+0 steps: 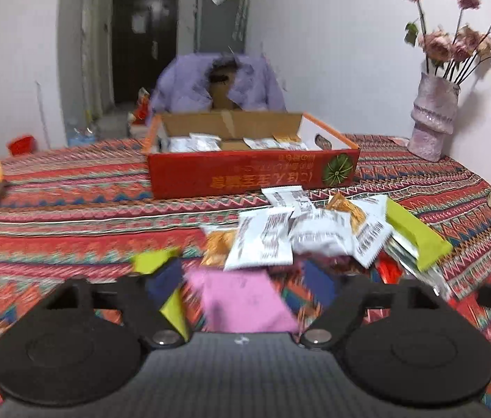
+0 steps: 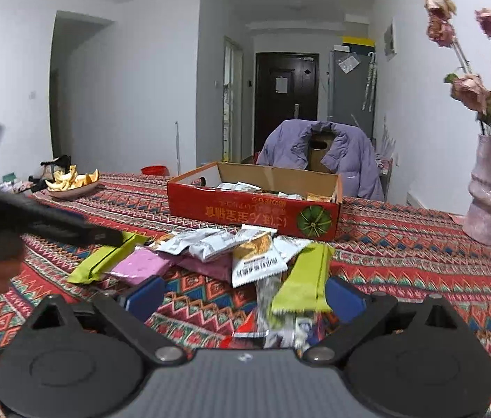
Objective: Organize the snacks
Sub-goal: 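Grasp a white packet with the left tool while the right tool grasps another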
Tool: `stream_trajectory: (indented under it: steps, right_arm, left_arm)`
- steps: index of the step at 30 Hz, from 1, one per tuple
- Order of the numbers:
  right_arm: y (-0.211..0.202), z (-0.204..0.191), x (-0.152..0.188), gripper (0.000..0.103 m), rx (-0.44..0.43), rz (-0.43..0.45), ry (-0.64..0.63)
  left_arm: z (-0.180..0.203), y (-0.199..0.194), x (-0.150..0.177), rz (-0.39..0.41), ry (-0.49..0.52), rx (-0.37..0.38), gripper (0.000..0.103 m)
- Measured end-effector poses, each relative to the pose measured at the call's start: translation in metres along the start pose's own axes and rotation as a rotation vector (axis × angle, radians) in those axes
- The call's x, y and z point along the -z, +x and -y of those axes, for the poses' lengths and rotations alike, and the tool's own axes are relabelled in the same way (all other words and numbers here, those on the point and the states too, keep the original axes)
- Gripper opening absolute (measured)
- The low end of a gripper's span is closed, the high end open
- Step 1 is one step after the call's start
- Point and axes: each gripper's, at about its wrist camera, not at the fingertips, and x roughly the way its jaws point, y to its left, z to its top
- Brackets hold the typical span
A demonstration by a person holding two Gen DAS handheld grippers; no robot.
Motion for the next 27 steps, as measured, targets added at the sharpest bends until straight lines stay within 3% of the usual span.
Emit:
stream_trajectory:
  steps: [2,7,10,14,16,20,22,24,25,27]
  right_arm:
    - [0.012,0.002,-0.005,0.098,-0.007,-0.005,-0.003]
    - [0.040,0.004,-0.013,0.097,-0.035,-0.027,-0.019]
    - [0.060,0.002,-0.019,0.096,-0.046,-0.044,-0.057]
    - [0.086,-0.002,-0.029,0.096,-0.067,-0.065,-0.121]
    - [0.103,-0.005,-0.035,0.096,-0.089,-0.083,-0.174]
    - [0.142,-0.017,-0.039,0.094,-0.164,-0.149,-0.270]
    - [0.159,-0.026,-0.037,0.085,-0.197,-0.184,-0.328]
    - [0.175,-0.036,-0.035,0.064,-0.191,-0.242,-0.375]
    - [0.180,-0.041,-0.032,0.064,-0.178,-0.249,-0.406]
    - [0.179,-0.047,-0.025,0.051,-0.135,-0.229,-0.443]
  left_arm:
    - [-0.005,0.029,-0.012,-0.040,-0.044,0.028,0.064]
    - [-0.012,0.082,-0.023,-0.111,-0.124,0.119,0.064]
    - [-0.014,0.098,-0.020,-0.132,-0.127,0.133,0.064]
    - [-0.011,0.098,-0.018,-0.104,-0.087,0.110,0.041]
    - [-0.017,0.090,-0.020,-0.111,-0.108,0.102,0.041]
    - [-0.032,0.048,-0.022,-0.032,-0.108,0.039,0.041]
    - [-0.041,0.024,-0.021,0.004,-0.113,0.010,0.041]
    - [-0.050,0.003,-0.016,0.022,-0.127,-0.012,0.041]
    - [-0.054,-0.006,-0.013,0.025,-0.138,-0.023,0.041]
    - [-0.062,-0.021,-0.007,0.027,-0.161,-0.046,0.041]
